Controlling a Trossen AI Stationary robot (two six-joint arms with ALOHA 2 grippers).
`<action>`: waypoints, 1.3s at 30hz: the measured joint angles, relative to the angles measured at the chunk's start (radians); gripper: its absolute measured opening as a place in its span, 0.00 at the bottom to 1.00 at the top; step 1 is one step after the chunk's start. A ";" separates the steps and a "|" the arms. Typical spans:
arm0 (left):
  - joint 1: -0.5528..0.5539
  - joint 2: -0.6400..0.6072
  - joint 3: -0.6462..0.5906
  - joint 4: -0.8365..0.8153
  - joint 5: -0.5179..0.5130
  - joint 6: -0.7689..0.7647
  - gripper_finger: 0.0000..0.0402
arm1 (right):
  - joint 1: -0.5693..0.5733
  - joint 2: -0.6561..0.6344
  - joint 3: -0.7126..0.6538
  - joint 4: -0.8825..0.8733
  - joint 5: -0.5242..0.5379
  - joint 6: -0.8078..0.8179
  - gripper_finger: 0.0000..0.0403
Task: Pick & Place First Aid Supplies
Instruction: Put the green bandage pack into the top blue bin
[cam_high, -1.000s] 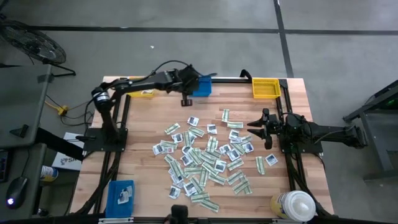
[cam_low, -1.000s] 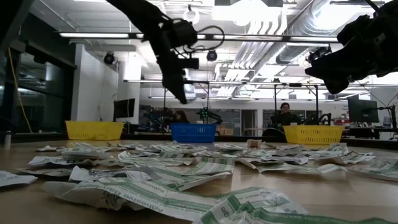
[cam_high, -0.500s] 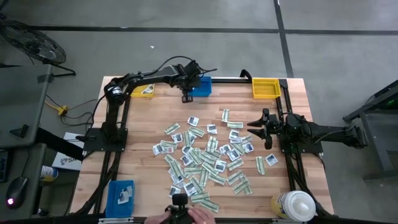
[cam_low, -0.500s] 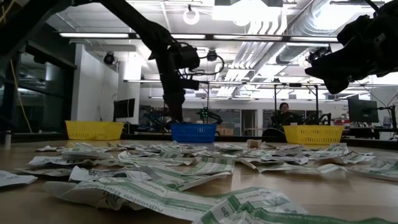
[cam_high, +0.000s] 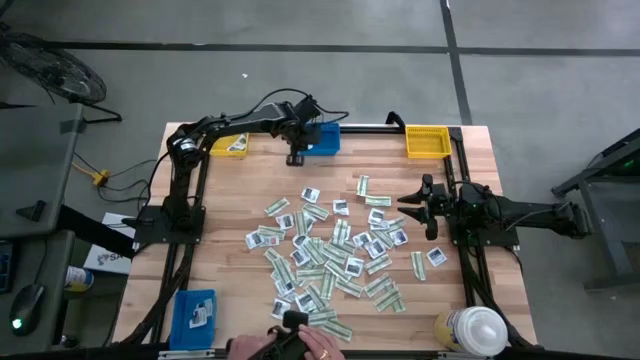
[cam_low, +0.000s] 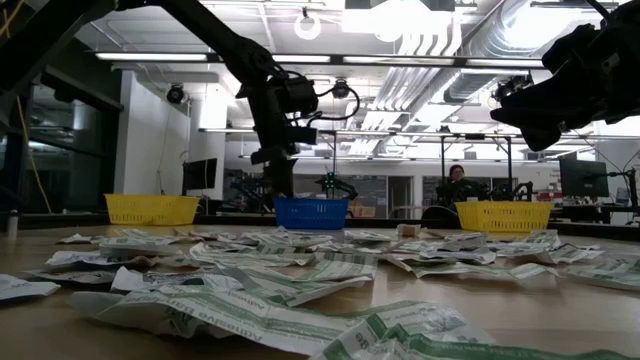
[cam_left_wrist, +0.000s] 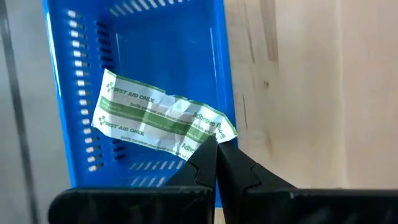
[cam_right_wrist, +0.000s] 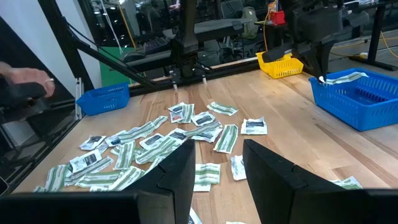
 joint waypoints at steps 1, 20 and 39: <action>0.000 0.000 0.000 0.002 -0.002 0.033 0.00 | 0.000 0.000 0.000 0.000 0.000 0.000 0.32; 0.037 0.000 0.053 0.017 -0.038 0.291 0.00 | 0.000 0.000 0.000 0.000 0.000 0.000 0.32; 0.023 0.031 0.053 0.020 -0.065 0.412 0.17 | 0.000 0.000 0.000 0.000 0.000 0.000 0.32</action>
